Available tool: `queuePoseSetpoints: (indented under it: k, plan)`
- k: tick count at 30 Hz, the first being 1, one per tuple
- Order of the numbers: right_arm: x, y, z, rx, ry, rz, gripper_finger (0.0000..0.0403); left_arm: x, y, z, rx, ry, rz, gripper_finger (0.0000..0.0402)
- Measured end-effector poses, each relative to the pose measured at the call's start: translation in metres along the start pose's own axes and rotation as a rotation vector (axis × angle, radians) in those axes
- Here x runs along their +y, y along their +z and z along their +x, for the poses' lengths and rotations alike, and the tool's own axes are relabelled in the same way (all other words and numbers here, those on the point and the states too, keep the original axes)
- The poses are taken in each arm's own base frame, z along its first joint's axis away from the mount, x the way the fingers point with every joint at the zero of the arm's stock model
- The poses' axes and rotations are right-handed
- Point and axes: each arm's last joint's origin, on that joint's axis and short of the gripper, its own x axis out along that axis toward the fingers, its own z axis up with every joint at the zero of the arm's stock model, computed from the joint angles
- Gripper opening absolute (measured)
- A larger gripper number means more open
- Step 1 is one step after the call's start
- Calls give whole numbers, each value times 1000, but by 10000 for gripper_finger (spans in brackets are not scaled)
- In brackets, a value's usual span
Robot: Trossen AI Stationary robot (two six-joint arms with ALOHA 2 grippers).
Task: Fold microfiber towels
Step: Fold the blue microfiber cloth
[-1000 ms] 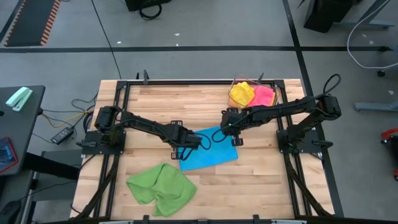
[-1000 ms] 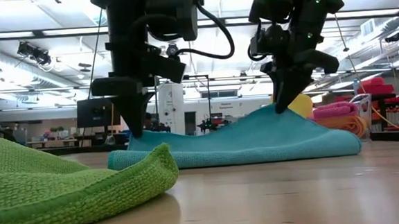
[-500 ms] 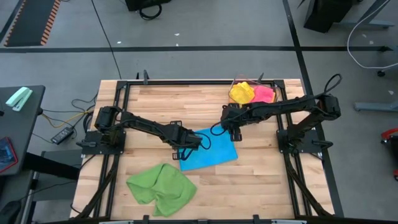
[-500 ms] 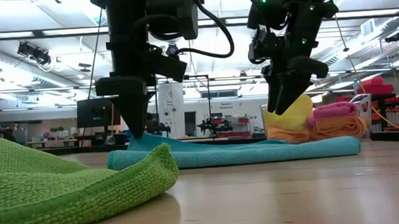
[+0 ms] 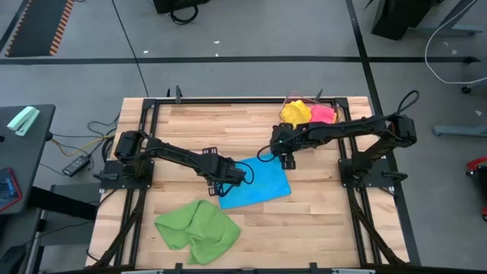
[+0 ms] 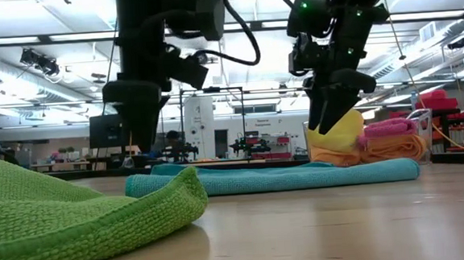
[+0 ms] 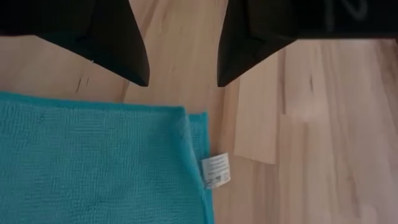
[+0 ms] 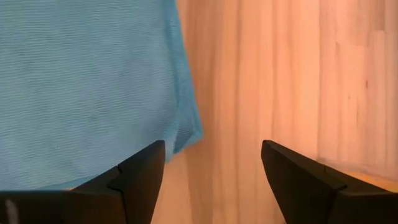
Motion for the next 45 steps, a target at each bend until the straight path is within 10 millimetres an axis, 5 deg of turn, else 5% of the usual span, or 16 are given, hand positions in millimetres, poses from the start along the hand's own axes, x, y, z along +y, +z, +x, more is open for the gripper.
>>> queuePoseSetpoints:
  k: [8, 17, 29, 34, 45]
  plan:
    - [-3, 1, -1, -22, 14, 80, 275, -15, 6, -13, -95, -28, 66, 159]
    - [29, 10, 2, -190, 198, 53, 275, -26, 17, -4, -223, -63, 126, 134]
    - [74, -9, 14, -204, 165, 93, 275, 10, 23, 21, -165, -109, 219, 130]
    - [64, -21, 24, -175, 50, 95, 275, 23, 32, 25, -213, -153, 175, 120]
    - [1, -35, 38, -142, 68, 298, 269, 31, 34, 28, -206, -152, 142, 116]
